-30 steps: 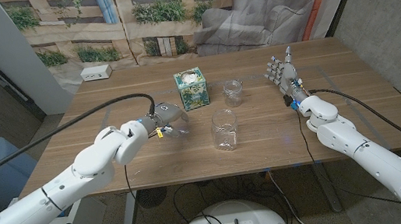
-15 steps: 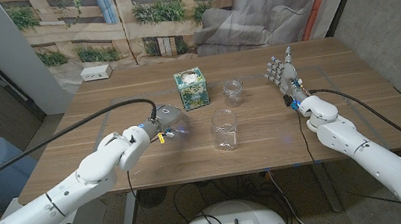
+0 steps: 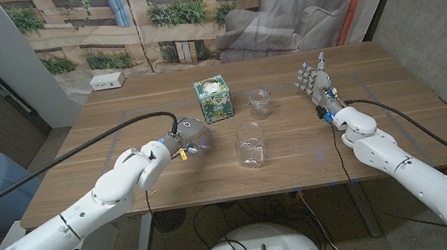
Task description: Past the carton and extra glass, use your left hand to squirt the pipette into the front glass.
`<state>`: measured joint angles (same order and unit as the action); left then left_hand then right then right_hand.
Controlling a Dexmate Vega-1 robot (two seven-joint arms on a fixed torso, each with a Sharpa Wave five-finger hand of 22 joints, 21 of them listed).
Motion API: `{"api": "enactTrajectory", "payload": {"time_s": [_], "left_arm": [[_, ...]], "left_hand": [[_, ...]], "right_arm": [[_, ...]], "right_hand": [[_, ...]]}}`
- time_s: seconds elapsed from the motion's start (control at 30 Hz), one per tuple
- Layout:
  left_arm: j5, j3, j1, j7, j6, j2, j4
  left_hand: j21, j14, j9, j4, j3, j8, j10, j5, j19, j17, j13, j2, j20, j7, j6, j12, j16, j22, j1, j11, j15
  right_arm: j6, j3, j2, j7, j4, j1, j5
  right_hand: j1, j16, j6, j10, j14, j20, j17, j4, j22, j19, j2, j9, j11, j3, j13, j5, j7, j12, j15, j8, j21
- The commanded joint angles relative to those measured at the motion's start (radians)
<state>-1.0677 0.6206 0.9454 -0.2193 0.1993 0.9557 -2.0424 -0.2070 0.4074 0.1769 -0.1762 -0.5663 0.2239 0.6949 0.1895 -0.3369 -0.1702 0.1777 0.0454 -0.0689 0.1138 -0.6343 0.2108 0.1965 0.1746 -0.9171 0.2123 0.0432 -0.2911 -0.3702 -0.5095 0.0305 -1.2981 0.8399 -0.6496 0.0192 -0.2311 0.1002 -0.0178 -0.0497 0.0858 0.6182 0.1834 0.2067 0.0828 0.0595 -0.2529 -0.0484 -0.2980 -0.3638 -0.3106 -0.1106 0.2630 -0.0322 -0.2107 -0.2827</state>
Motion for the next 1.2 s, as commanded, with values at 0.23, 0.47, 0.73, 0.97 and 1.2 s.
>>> {"api": "enactTrajectory", "payload": {"time_s": [0.23, 0.47, 0.73, 0.97, 1.2], "left_arm": [[-0.014, 0.031, -0.03, -0.035, 0.017, -0.026, 0.036], [-0.01, 0.037, -0.035, -0.032, 0.013, -0.026, 0.043], [0.0, 0.042, -0.036, -0.02, 0.005, -0.025, 0.046], [0.011, 0.043, -0.033, -0.012, 0.004, -0.027, 0.044], [0.014, 0.04, -0.028, -0.004, 0.005, -0.019, 0.039]], "left_hand": [[-0.009, 0.033, 0.002, 0.004, 0.013, -0.008, 0.053, 0.006, -0.026, -0.002, 0.002, -0.012, 0.007, 0.002, -0.028, 0.007, 0.014, 0.004, -0.015, 0.003, 0.099], [-0.01, 0.053, 0.002, 0.006, 0.024, -0.007, 0.086, 0.005, -0.036, -0.001, 0.002, -0.021, 0.015, -0.007, -0.049, 0.009, 0.016, 0.005, -0.016, 0.002, 0.109], [-0.013, 0.083, 0.002, 0.006, 0.034, -0.013, 0.128, 0.004, -0.051, -0.002, 0.003, -0.039, 0.027, -0.005, -0.064, 0.012, 0.02, 0.006, -0.024, 0.007, 0.122], [-0.017, 0.117, 0.002, 0.007, 0.05, -0.009, 0.178, 0.002, -0.071, -0.003, 0.004, -0.056, 0.038, 0.004, -0.112, 0.014, 0.023, 0.006, -0.029, 0.009, 0.137], [-0.018, 0.137, 0.004, 0.004, 0.062, -0.001, 0.214, 0.002, -0.083, -0.002, 0.005, -0.068, 0.043, 0.026, -0.159, 0.014, 0.021, 0.007, -0.036, 0.009, 0.145]], "right_arm": [[-0.002, -0.001, 0.001, 0.0, 0.002, -0.001, 0.0], [-0.001, 0.0, 0.0, 0.0, 0.0, 0.0, 0.0], [-0.001, 0.0, 0.0, 0.001, 0.001, 0.0, 0.0], [-0.001, 0.0, 0.0, 0.001, 0.001, -0.001, 0.0], [-0.001, 0.0, 0.0, 0.001, 0.002, 0.0, 0.0]], "right_hand": [[0.0, -0.006, -0.002, 0.004, -0.007, 0.001, 0.005, -0.001, 0.005, 0.006, 0.059, -0.002, -0.002, -0.008, -0.002, -0.005, -0.008, 0.006, -0.084, -0.007, -0.005], [0.0, -0.006, -0.002, -0.001, -0.007, 0.001, 0.005, -0.001, 0.005, 0.005, 0.059, -0.002, -0.002, -0.008, -0.002, -0.005, -0.008, 0.004, -0.084, -0.007, -0.005], [0.0, -0.006, -0.002, -0.002, -0.007, 0.001, 0.005, -0.001, 0.005, 0.006, 0.058, -0.002, -0.003, -0.008, -0.002, -0.005, -0.009, 0.004, -0.083, -0.007, -0.005], [0.0, -0.006, -0.002, -0.003, -0.007, 0.001, 0.005, -0.001, 0.005, 0.006, 0.058, -0.002, 0.0, -0.008, -0.001, -0.005, -0.009, 0.003, -0.083, -0.007, -0.005], [0.0, -0.006, -0.001, -0.001, -0.007, 0.002, 0.005, -0.001, 0.005, 0.005, 0.059, -0.002, -0.003, -0.008, -0.001, -0.005, -0.009, 0.004, -0.083, -0.007, -0.005]]}}
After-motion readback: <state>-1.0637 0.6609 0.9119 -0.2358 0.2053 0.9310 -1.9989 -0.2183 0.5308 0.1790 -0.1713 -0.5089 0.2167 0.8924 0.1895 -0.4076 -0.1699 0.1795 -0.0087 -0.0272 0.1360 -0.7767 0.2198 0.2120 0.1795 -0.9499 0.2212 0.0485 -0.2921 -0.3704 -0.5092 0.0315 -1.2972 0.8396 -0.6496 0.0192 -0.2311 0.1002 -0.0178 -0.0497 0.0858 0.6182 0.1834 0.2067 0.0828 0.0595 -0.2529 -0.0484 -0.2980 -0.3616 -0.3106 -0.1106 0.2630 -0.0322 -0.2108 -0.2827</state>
